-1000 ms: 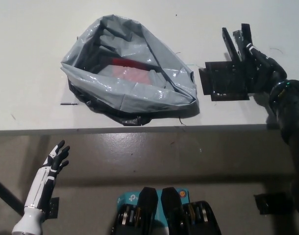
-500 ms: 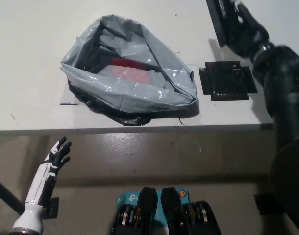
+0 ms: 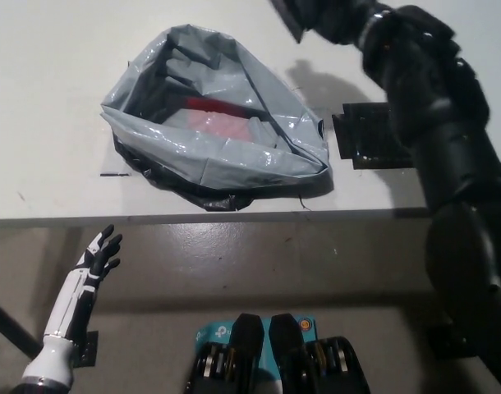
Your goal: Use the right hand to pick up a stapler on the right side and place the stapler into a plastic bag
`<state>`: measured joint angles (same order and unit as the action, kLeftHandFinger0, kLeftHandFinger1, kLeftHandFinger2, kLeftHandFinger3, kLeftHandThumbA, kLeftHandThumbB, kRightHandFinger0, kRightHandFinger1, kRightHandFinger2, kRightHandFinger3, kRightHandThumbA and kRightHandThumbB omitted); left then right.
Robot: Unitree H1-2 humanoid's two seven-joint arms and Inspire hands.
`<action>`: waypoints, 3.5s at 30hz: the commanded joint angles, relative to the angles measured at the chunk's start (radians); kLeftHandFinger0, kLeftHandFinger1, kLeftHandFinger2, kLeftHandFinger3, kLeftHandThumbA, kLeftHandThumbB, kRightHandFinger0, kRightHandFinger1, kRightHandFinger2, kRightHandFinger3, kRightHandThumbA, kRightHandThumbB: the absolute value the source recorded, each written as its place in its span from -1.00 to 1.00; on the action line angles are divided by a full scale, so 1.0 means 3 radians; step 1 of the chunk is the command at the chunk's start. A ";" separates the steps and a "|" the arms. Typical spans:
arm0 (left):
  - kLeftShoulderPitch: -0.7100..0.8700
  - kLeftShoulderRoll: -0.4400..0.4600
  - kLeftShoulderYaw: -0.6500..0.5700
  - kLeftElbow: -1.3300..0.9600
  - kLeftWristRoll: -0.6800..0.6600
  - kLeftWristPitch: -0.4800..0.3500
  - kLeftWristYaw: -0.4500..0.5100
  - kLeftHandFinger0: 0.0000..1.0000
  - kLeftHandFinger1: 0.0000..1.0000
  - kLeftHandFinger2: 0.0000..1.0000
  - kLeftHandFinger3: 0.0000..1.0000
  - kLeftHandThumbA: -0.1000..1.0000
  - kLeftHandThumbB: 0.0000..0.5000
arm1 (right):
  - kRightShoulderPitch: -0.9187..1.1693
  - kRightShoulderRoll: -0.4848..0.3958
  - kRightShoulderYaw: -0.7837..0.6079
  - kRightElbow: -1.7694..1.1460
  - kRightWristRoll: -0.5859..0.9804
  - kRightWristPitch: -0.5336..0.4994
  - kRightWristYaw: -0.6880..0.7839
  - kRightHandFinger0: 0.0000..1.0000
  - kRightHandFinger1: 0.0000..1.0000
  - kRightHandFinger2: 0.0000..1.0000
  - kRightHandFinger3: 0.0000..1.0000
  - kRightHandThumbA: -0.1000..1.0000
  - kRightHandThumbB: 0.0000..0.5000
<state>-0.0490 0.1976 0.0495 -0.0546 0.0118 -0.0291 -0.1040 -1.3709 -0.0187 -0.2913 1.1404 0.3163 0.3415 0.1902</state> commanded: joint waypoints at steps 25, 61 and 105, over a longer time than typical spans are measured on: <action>-0.0152 0.0119 -0.0089 -0.0116 -0.0062 0.0082 -0.0166 1.00 1.00 1.00 1.00 1.00 -0.71 | -0.0262 0.0372 0.1909 0.0668 -0.1449 -0.1516 -0.0805 -0.92 -0.43 -0.03 -0.61 -0.25 0.14; -0.0184 0.0119 -0.0074 0.0000 -0.0110 -0.0026 -0.0164 1.00 1.00 1.00 1.00 1.00 -0.97 | 0.0536 -0.0719 0.1201 -0.3075 -0.1038 -0.0883 0.0128 1.00 1.00 1.00 1.00 0.78 0.80; -0.0094 0.0039 -0.0091 0.0017 -0.0006 0.0048 -0.0103 1.00 1.00 1.00 1.00 1.00 -0.81 | 0.3708 -0.0485 0.1120 -0.2727 -0.1953 -0.2096 -0.0889 1.00 1.00 1.00 1.00 0.71 0.10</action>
<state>-0.0963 0.2062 0.0166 -0.0013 0.0134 0.0215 -0.1402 -0.2173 -0.1359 0.0662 0.0262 -0.1707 -0.1087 0.0777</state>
